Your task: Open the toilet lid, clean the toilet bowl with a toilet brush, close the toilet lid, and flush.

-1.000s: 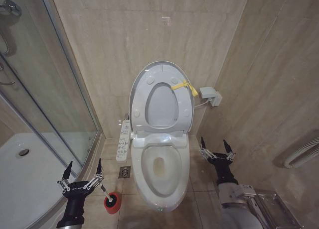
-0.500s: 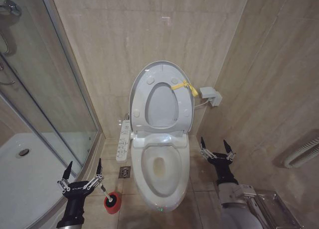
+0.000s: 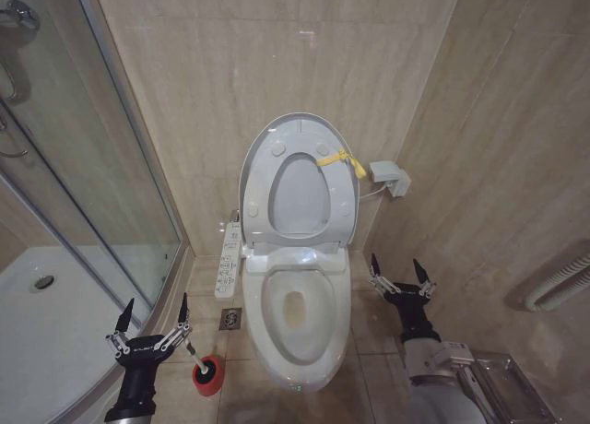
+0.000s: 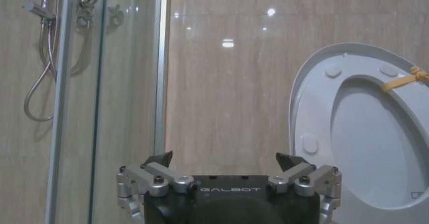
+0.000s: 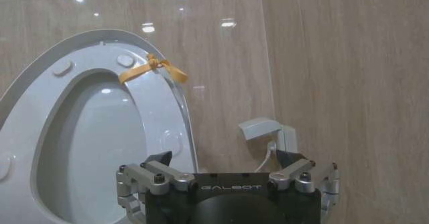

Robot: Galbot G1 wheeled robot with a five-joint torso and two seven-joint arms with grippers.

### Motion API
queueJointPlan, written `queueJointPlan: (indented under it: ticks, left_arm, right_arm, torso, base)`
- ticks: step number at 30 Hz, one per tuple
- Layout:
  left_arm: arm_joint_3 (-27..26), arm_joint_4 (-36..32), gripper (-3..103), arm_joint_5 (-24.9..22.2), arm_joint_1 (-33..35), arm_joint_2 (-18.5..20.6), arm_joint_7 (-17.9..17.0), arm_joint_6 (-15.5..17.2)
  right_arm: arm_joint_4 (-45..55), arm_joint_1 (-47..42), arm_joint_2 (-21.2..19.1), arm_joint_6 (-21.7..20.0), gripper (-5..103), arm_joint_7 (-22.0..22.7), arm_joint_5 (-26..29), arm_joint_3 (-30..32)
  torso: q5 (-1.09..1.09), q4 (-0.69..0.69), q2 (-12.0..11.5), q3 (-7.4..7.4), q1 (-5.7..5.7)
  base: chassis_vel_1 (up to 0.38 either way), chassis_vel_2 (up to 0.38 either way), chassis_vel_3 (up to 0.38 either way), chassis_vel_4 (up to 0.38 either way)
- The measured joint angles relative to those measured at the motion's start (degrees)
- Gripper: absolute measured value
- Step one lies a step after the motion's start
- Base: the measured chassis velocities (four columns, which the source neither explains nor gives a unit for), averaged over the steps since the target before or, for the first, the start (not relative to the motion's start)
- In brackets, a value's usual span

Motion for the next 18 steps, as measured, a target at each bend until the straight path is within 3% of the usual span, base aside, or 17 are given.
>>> queueJointPlan:
  ticks: [8,13,18]
  left_arm:
    - [0.0,0.0,100,0.0,0.0,0.0,0.0,0.0]
    - [0.0,0.0,100,0.0,0.0,0.0,0.0,0.0]
    - [0.0,0.0,100,0.0,0.0,0.0,0.0,0.0]
  right_arm:
    - [-0.4,-0.9,0.1,0.4,100,0.0,-1.1,0.2]
    - [-5.9,-10.9,1.2,4.2,100,-0.1,-11.6,2.6]
    - [-6.9,-11.2,1.5,8.2,100,-0.7,-11.9,2.4]
  torso:
    - [0.00,0.03,0.0,0.00,0.00]
    - [0.01,-0.06,0.0,0.00,-0.01]
    - [0.01,0.01,0.0,0.00,-0.01]
  base:
    - [0.000,0.000,0.000,0.000]
    - [0.000,0.000,0.000,0.000]
    - [0.000,0.000,0.000,0.000]
